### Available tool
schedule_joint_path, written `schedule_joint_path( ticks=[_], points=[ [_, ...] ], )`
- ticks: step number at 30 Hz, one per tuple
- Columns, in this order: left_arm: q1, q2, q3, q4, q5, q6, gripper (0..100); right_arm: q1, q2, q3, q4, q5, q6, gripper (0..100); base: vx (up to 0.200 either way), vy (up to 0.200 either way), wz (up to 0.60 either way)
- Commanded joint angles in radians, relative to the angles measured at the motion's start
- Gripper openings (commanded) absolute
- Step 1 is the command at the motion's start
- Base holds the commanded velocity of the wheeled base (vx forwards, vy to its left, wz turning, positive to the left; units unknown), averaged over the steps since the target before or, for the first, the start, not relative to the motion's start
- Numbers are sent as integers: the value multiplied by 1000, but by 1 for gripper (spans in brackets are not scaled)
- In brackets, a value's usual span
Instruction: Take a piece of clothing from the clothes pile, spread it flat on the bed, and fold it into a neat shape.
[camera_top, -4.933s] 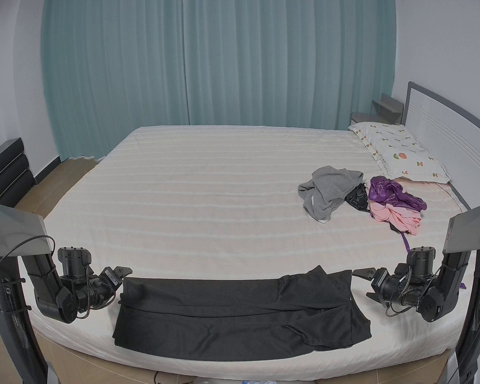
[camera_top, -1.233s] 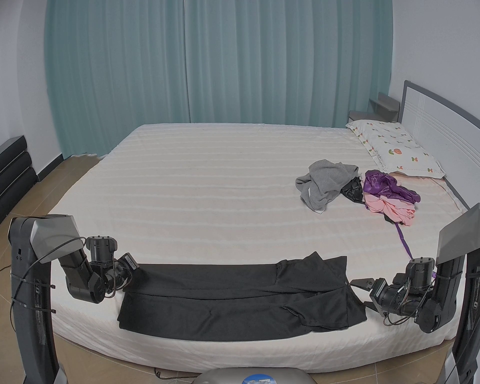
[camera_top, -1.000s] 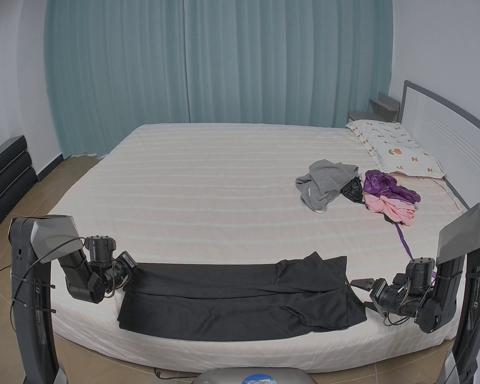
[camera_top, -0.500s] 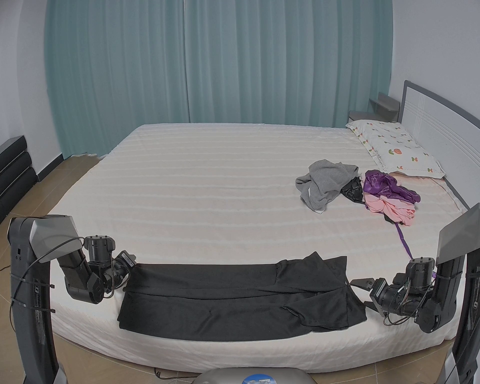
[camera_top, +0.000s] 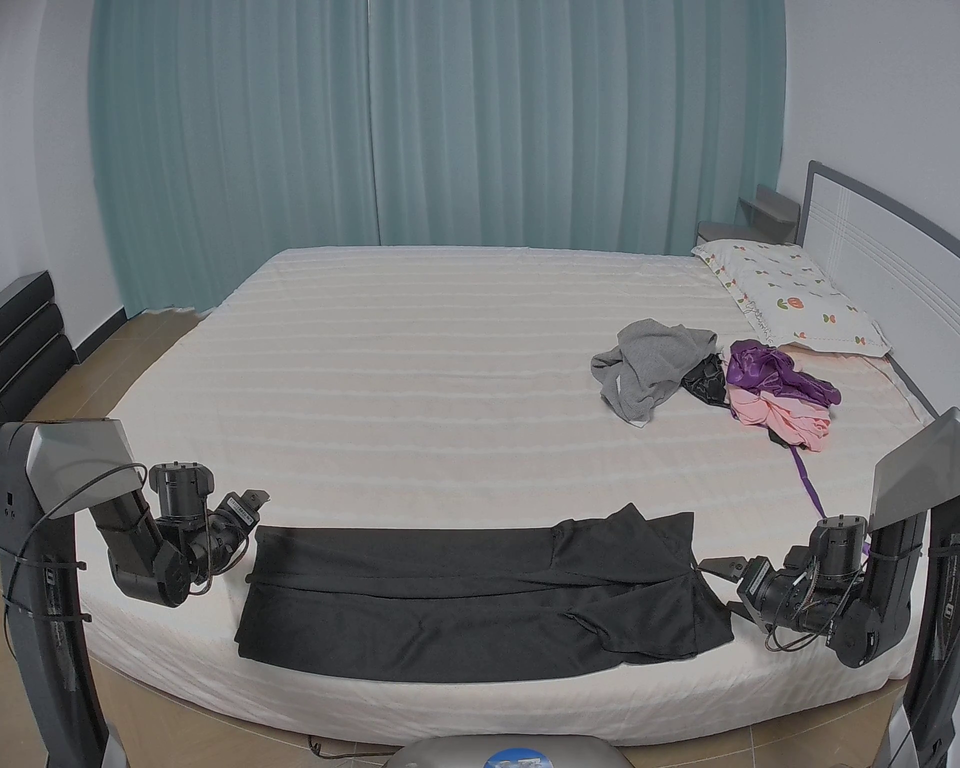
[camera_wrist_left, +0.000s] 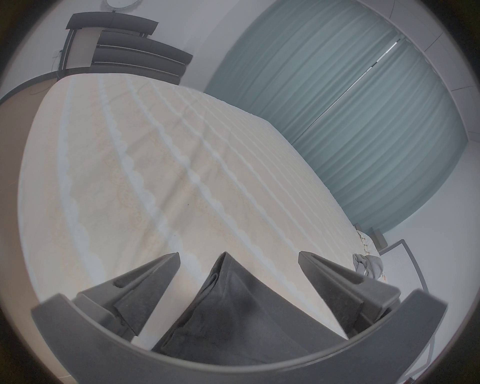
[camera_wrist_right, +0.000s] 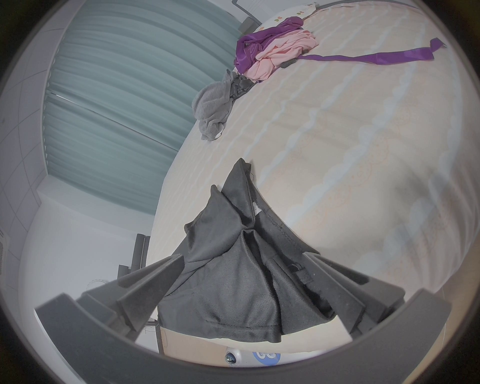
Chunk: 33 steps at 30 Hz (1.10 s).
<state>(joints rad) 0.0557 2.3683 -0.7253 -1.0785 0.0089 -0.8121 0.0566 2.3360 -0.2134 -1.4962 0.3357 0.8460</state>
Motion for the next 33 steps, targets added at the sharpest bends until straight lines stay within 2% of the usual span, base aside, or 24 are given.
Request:
schedule_joint_path(
  ticks=[1,10,15,18,23,30,33],
  points=[
    [4,-69,55,-1,-1,-4,100,-17,-4,2,-4,-3,-1,100,0,0,0],
    [-7,-63,122,0,-4,-27,100,-34,9,0,-3,3,-2,100,0,0,0],
    [-14,-64,136,-1,-56,-15,100,-34,9,2,-3,6,-2,100,0,0,0],
    [-13,-60,136,8,-109,50,100,-29,9,2,-3,6,-1,100,0,0,0],
    [-13,-31,118,12,-124,202,100,-27,9,8,-4,6,-1,100,0,0,0],
    [-20,-15,115,69,-126,326,100,-26,9,8,-4,6,-1,100,0,0,0],
    [-22,-6,133,69,-139,347,100,-26,11,8,-4,6,-1,100,0,0,0]
  ],
)
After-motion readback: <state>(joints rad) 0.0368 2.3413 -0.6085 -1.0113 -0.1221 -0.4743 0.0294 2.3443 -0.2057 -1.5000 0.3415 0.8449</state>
